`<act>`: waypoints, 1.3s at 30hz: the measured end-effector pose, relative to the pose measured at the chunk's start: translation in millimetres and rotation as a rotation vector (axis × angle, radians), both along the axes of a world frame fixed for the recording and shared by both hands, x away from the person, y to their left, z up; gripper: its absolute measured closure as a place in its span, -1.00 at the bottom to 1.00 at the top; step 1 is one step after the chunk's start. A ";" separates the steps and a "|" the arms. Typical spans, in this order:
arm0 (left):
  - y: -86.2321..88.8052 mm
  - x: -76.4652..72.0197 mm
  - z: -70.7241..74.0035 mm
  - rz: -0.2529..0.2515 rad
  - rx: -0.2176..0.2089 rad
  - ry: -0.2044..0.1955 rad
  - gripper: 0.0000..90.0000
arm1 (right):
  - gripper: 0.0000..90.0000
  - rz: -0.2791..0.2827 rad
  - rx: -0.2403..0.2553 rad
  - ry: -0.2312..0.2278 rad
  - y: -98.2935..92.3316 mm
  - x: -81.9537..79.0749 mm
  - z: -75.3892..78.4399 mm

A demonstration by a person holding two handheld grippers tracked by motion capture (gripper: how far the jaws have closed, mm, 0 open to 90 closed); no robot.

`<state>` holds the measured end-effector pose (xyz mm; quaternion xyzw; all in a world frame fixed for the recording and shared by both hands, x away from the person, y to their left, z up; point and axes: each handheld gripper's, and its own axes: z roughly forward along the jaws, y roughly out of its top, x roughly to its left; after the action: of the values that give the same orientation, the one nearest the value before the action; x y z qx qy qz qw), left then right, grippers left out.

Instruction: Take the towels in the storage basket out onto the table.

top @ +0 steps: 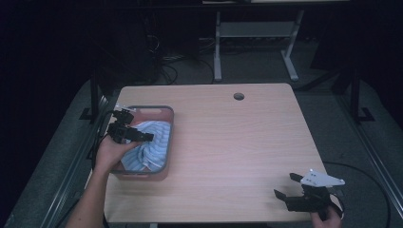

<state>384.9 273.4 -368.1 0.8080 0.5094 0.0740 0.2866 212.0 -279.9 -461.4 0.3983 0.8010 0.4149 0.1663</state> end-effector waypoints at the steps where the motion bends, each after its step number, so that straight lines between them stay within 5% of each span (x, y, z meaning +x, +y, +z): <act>1: -1.4 0.7 -1.9 0.010 0.015 0.005 -0.60 | -0.69 0.002 0.001 0.002 0.4 0.0 -0.5; 15: -16.0 8.4 -25.1 0.022 0.096 0.082 -0.54 | -0.69 0.016 -0.005 -0.004 1.8 -0.2 0.1; 25: -22.3 12.3 -38.4 0.028 0.213 0.146 -0.27 | -0.69 0.015 -0.003 -0.005 2.6 -1.0 0.4; 39: -28.6 12.2 -44.6 0.011 0.271 0.160 0.21 | -0.69 0.012 -0.003 -0.006 2.9 -2.3 1.0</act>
<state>397.1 244.8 -412.7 0.8398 0.5204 0.0788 0.1330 209.6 -277.1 -460.3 0.3919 0.8035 0.4159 0.1665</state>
